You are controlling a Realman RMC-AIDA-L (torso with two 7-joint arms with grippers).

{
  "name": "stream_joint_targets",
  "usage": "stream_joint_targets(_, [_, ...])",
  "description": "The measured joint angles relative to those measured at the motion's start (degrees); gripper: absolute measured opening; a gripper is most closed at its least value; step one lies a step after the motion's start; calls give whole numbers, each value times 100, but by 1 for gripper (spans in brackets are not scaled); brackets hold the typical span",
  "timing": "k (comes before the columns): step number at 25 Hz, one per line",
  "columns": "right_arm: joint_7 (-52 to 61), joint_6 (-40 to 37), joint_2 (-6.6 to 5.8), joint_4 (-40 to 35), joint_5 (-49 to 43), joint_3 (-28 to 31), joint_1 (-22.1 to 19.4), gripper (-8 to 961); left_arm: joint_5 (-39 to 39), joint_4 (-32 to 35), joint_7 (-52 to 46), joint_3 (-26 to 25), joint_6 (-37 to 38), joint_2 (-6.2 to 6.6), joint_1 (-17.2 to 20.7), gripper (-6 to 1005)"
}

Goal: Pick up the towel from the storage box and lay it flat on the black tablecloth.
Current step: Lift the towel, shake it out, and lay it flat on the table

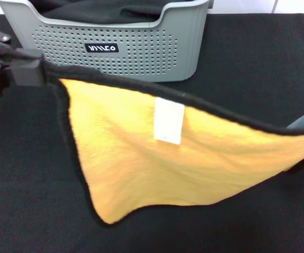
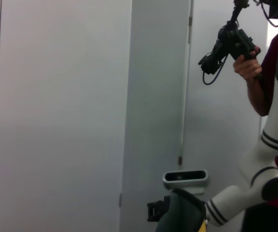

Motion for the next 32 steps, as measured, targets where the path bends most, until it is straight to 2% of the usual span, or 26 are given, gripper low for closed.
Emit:
stream_joint_targets(4, [30, -13, 99, -17, -241, 19, -24, 31, -171, -445, 55, 369, 5, 484, -173, 19])
stream_joint_targets(5, [36, -29, 125, -21, -296, 17, -37, 31, -196, -504, 61, 419, 7, 568, -196, 19])
stream_joint_targets(7, [42, -55, 168, -67, -427, 7, -103, 32, -207, -533, 64, 441, 9, 614, -202, 19])
stream_joint_targets(8, [42, -55, 168, -67, -427, 7, -103, 32, -199, -543, 68, 549, 16, 771, -206, 19])
stream_joint_targets(10, [50, -64, 248, -282, -753, 27, -342, 32, -195, -538, 69, 652, 21, 868, -202, 19])
stream_joint_targets(14, [47, -158, 275, -613, -1027, 86, -688, 32, -403, -529, 69, 1042, 42, 1148, -200, 19])
stream_joint_targets(17, [99, -498, 351, -779, -1270, 415, -1012, 32, -765, -461, 67, 1466, 53, 1337, -201, 19])
stream_joint_targets(21, [224, -908, 487, -797, -1572, 932, -1239, 32, -988, -231, -8, 1635, 56, 1401, -217, 19])
stream_joint_targets(28, [268, -1047, 533, -795, -1675, 1015, -1288, 32, -1174, -149, -228, 1605, 57, 1503, -238, 20])
stream_joint_targets(30, [273, -994, 576, -774, -1715, 1017, -1290, 32, -1077, -183, -233, 1585, 55, 1502, -250, 20])
stream_joint_targets(32, [268, -811, 655, -743, -1813, 1055, -1281, 32, -732, -254, -227, 1429, 36, 1409, -282, 20])
